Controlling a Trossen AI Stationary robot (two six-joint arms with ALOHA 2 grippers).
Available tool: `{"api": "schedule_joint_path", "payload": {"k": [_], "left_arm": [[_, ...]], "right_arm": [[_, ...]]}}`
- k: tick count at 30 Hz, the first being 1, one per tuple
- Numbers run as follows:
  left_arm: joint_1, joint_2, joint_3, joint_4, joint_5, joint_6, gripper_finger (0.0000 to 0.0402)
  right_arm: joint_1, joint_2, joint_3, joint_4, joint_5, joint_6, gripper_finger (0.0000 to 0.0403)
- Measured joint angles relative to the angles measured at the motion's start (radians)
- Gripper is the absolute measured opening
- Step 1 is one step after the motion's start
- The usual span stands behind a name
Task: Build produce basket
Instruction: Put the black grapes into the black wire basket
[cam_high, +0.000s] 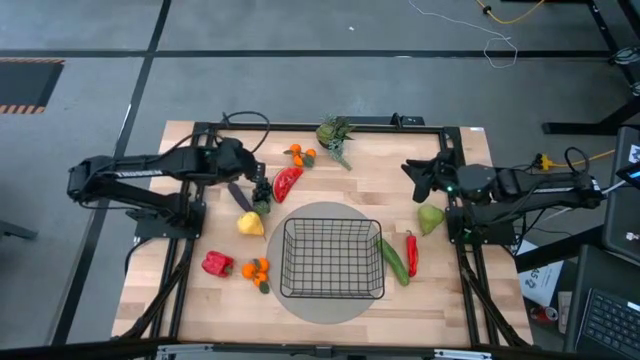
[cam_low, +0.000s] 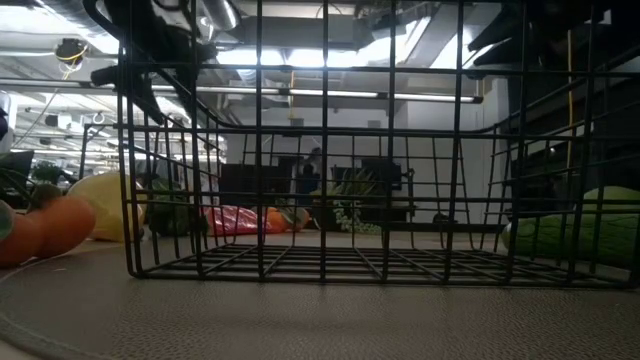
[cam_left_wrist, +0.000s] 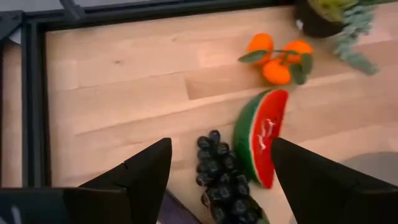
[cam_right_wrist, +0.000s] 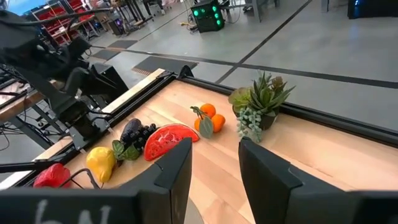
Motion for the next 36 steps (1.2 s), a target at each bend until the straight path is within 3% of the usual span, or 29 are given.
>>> {"api": "schedule_joint_path", "payload": {"k": [4,10,17,36], "left_arm": [[0.025,0.057,0.000,0.003,0.037,0.000,0.0270],[0.093,0.169,0.000,0.002,0.256,0.000,0.0270],[0.130,0.301,0.000,0.003,0.416,0.004,0.0270],[0.133,0.509,0.000,0.124,0.546,0.005,0.0270]], "right_arm": [[0.000,0.007,0.000,0.007,0.000,-0.001,0.0134],[0.000,0.011,0.000,0.006,-0.001,-0.002,0.0134],[0.000,0.011,0.000,0.004,0.000,-0.031,0.0134],[0.000,0.011,0.000,-0.018,-0.033,-0.051,0.0134]]}}
